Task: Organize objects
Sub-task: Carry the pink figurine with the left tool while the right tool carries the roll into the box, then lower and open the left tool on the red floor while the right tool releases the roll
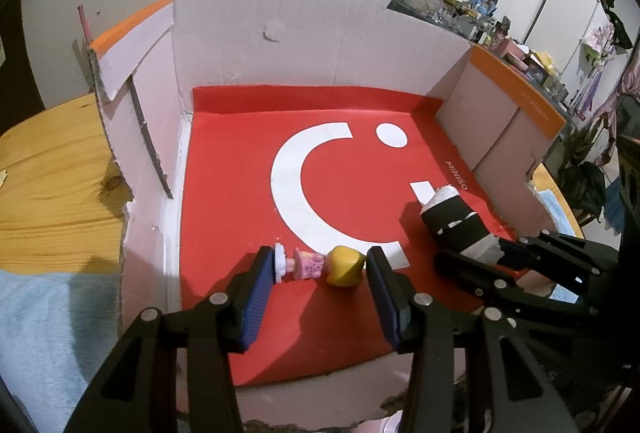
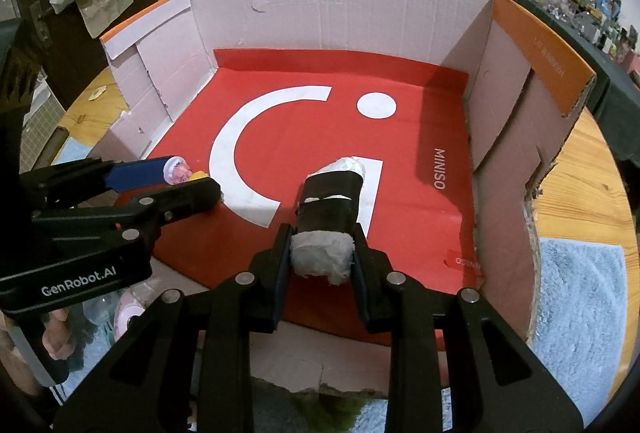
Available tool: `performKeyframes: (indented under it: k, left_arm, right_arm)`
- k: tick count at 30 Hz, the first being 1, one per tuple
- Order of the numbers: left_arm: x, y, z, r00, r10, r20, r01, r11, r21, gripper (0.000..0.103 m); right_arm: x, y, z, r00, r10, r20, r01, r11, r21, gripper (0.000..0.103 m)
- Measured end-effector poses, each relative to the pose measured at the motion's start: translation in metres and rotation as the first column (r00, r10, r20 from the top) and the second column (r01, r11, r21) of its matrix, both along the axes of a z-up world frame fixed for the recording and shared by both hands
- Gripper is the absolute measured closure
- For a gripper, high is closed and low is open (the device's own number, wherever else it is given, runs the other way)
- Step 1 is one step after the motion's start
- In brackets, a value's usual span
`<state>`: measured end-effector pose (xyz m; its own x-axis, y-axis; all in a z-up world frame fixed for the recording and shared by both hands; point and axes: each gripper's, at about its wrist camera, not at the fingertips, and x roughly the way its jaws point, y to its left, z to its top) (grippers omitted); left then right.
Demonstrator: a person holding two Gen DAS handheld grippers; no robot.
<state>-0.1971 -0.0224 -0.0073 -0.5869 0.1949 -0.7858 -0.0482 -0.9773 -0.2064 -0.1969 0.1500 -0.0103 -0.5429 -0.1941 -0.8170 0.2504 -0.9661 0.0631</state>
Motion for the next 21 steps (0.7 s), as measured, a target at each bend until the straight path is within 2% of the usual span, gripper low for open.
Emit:
performKeyframes:
  k: [15, 16, 17, 19, 21]
  left_arm:
    - [0.013, 0.0, 0.014, 0.999, 0.002, -0.037, -0.002, 1.0, 0.0, 0.04]
    - [0.014, 0.001, 0.015, 0.999, 0.001, -0.04, -0.001, 1.0, 0.001, 0.039]
    - [0.014, 0.002, 0.015, 0.999, 0.001, -0.044, -0.001, 1.0, -0.001, 0.037]
    - [0.018, 0.002, 0.018, 0.998, 0.01, -0.058, -0.011, 1.0, -0.017, 0.031]
    - [0.021, 0.0, 0.02, 0.997, 0.021, -0.068, -0.022, 1.0, -0.02, 0.028]
  right_arm:
    - [0.008, 0.001, 0.007, 1.0, -0.007, -0.025, 0.008, 1.0, 0.008, 0.074]
    - [0.008, 0.001, 0.007, 1.0, -0.007, -0.027, 0.007, 1.0, 0.009, 0.069]
    - [0.01, 0.0, 0.008, 0.999, -0.008, -0.032, 0.008, 1.0, 0.01, 0.059]
    - [0.014, -0.001, 0.011, 0.999, -0.011, -0.049, 0.012, 1.0, 0.015, 0.047]
    - [0.015, 0.0, 0.012, 0.999, -0.012, -0.051, 0.013, 1.0, 0.012, 0.047]
